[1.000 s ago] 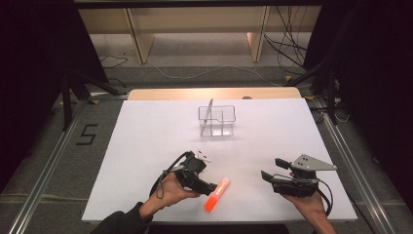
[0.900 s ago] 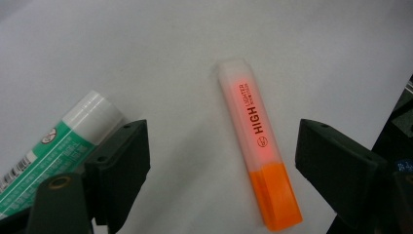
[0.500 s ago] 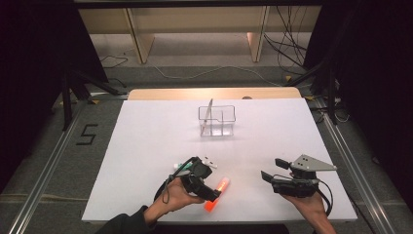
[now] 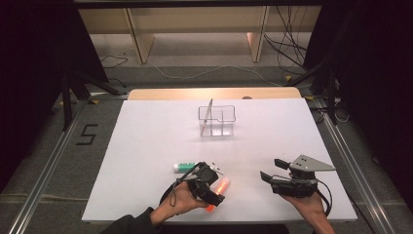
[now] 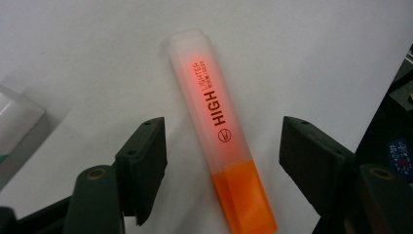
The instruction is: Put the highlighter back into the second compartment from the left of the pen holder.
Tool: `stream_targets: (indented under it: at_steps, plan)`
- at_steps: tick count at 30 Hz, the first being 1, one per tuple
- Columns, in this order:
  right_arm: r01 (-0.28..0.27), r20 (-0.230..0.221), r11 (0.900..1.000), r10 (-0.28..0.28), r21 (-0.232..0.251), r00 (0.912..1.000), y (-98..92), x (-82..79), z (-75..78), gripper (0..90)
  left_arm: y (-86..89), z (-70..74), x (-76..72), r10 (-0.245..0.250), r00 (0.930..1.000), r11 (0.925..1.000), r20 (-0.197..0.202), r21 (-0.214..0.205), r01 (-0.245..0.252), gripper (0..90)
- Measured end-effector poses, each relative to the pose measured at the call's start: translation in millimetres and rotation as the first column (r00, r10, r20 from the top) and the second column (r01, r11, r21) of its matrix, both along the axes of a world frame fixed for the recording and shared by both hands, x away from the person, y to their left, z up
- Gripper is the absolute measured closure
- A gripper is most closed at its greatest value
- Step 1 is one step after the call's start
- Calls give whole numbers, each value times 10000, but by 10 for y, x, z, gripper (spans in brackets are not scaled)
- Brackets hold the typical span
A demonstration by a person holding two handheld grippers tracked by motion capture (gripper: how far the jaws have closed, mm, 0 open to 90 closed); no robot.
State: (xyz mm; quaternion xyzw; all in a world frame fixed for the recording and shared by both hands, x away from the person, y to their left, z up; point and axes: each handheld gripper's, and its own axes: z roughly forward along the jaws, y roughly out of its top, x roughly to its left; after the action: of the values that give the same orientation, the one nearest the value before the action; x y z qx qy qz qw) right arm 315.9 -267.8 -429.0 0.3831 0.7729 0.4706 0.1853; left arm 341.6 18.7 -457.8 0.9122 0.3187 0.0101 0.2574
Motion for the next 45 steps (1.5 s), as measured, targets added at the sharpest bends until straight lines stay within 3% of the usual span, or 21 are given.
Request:
stream_targets:
  at_steps: [18,22,31,45]
  plan:
    - [-51,-1,10000,51,-45,10000,16,-1,0,298,-113,-78,-4,-123,9994,9989,312,458,109,482]
    - [-53,1,10000,53,-34,10000,14,-1,2,299,-126,-92,0,-285,9985,9967,459,768,249,502]
    - [-63,9,10000,63,-54,10000,15,-1,2,302,-162,-94,1,-429,9970,9940,640,1030,362,543]
    - [-60,9,10000,60,-60,10000,16,-4,4,302,-163,-86,22,-472,9961,9932,746,1098,388,660]
